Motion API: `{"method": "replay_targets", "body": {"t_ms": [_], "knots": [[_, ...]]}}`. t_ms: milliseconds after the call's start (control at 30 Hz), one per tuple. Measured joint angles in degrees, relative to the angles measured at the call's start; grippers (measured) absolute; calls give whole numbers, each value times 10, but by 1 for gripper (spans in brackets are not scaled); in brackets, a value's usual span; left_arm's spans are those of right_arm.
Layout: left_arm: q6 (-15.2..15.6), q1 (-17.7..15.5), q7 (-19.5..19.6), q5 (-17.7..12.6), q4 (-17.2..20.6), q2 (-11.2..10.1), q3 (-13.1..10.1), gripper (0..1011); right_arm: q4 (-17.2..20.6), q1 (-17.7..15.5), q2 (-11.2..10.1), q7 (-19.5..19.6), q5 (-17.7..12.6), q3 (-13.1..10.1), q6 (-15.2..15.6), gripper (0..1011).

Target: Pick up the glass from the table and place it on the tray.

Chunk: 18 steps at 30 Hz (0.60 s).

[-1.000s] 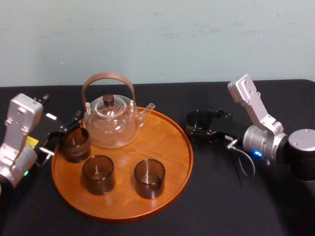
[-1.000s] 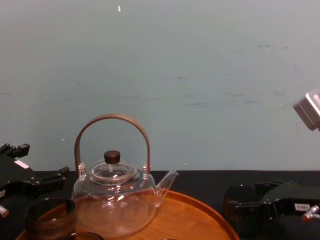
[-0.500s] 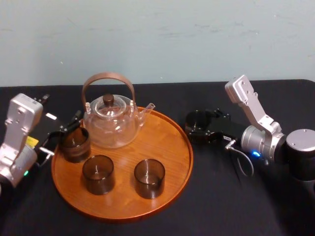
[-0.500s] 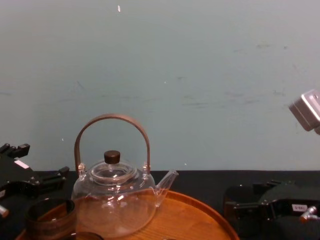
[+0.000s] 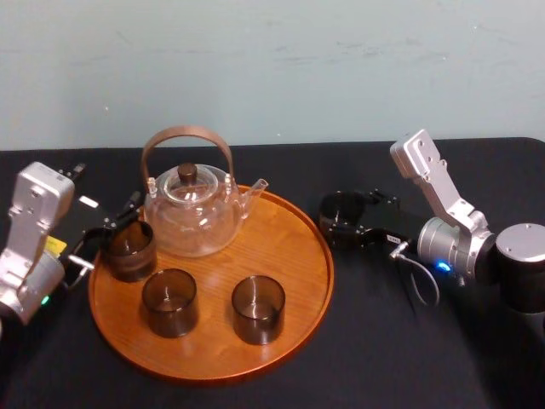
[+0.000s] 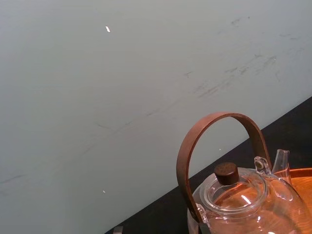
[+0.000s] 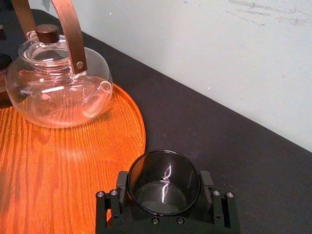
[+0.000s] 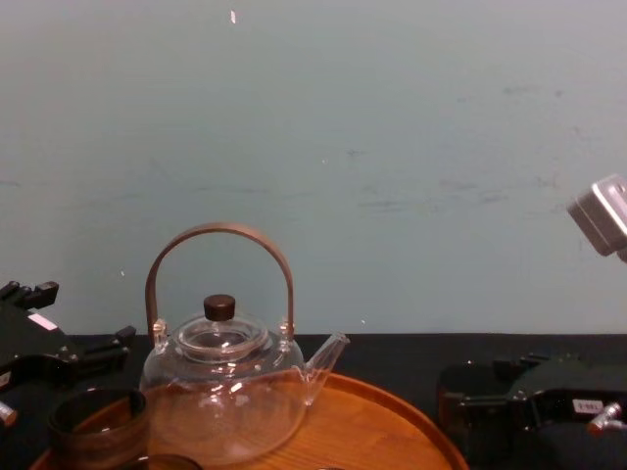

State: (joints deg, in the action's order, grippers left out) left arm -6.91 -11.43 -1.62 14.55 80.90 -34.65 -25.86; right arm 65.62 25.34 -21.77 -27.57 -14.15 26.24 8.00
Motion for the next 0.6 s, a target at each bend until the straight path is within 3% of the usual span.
{"method": "replay_targets", "body": {"t_ms": [300,600], "knots": [[0,0,0,0,0,0,0,1001,2,-2,-1,-1,-2,-2,1,900],[0,0,0,0,0,0,0,1001,80,-31,-30,-9,-27,-30,12,900]]}}
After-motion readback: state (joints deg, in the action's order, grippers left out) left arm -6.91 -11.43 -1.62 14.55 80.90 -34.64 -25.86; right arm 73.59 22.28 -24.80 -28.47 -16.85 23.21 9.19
